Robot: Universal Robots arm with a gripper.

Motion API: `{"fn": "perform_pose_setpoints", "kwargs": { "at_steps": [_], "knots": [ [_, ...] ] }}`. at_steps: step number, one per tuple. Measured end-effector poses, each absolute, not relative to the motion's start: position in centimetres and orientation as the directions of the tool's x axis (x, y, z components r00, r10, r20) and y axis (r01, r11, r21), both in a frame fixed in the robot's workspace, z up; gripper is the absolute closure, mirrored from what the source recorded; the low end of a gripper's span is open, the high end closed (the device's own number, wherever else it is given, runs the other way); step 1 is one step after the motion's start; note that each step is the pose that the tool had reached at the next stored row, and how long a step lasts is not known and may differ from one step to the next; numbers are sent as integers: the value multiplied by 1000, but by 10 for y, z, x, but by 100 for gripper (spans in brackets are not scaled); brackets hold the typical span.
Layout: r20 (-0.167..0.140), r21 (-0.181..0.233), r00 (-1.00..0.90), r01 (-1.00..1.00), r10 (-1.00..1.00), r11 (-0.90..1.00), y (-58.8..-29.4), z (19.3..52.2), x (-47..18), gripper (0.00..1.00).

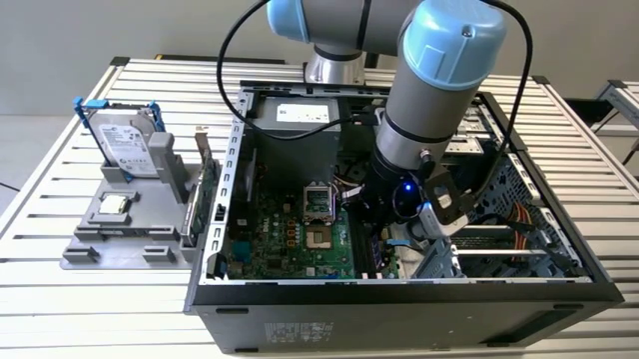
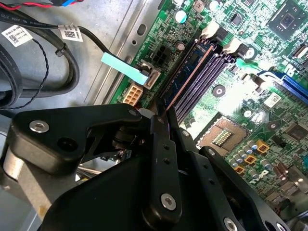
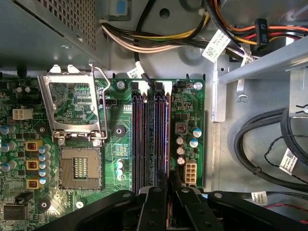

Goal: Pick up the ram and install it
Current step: 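Insert the ram into the slot, then press down the ram until it locks into place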

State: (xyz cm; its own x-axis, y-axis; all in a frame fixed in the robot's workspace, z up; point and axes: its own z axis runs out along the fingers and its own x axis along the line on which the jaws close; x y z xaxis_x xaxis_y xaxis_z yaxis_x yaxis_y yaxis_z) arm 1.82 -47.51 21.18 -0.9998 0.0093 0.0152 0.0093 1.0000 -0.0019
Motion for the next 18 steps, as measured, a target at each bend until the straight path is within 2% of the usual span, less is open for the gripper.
{"fn": "perform_pose_setpoints", "kwargs": {
  "at_steps": [5,6,18],
  "knots": [
    [15,-2,-1000,9,9,1000,-475,212,18,100],
    [15,-2,-1000,9,9,1000,-475,212,18,0],
    [17,-2,-1000,9,9,1000,-475,222,18,0]
  ]
}}
